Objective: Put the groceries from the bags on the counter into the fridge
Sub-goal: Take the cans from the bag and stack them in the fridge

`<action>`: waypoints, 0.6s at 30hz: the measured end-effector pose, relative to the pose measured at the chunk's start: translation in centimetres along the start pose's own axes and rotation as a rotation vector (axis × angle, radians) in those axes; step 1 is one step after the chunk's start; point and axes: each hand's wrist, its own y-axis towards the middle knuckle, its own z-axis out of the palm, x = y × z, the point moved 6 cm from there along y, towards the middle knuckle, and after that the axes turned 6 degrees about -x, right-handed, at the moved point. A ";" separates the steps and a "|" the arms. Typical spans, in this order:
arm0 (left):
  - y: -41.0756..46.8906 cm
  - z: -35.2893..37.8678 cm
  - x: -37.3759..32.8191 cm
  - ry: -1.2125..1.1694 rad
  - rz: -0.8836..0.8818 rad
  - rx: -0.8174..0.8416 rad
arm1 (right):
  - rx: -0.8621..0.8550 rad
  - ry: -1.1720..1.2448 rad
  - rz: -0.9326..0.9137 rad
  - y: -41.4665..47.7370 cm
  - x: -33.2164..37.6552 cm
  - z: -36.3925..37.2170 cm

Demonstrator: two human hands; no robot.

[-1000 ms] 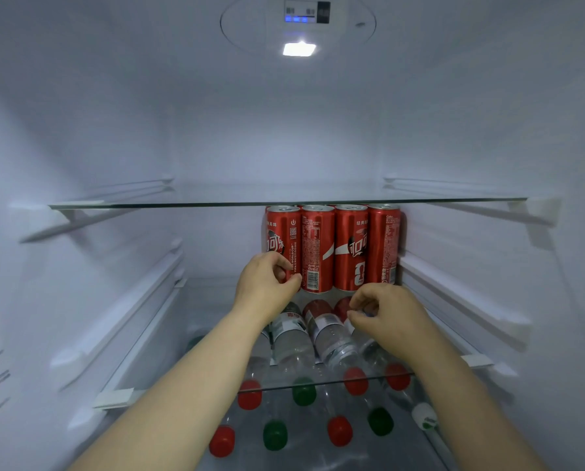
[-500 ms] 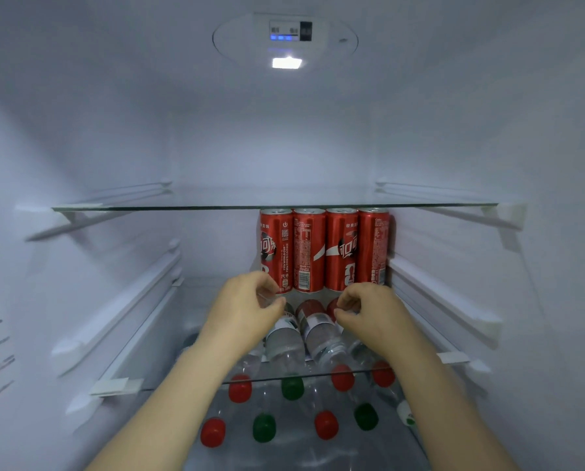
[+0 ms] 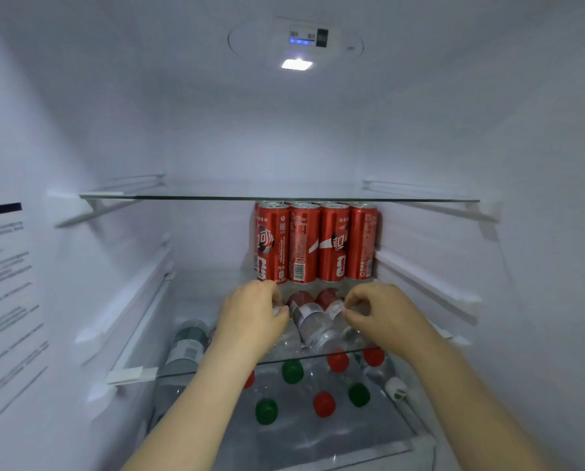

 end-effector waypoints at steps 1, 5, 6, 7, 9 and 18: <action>0.0 0.0 -0.3 -0.004 0.020 0.007 | -0.004 -0.028 0.015 -0.8 0.1 -0.6; -1.1 -0.7 -1.5 -0.099 0.071 0.014 | 0.026 -0.167 0.101 -4.4 -0.1 -3.5; -1.7 -1.0 -2.1 -0.168 0.086 0.005 | 0.028 -0.189 0.123 -5.4 -0.2 -4.4; -2.5 -1.4 -3.1 -0.248 0.105 -0.003 | 0.024 -0.211 0.145 -6.4 -0.3 -5.3; -4.3 -1.9 -5.6 -0.371 0.168 0.019 | 0.001 -0.256 0.193 -8.7 -0.2 -7.3; -11.4 -4.8 -16.7 -0.674 0.426 0.159 | -0.232 -0.368 0.339 -22.3 2.9 -18.6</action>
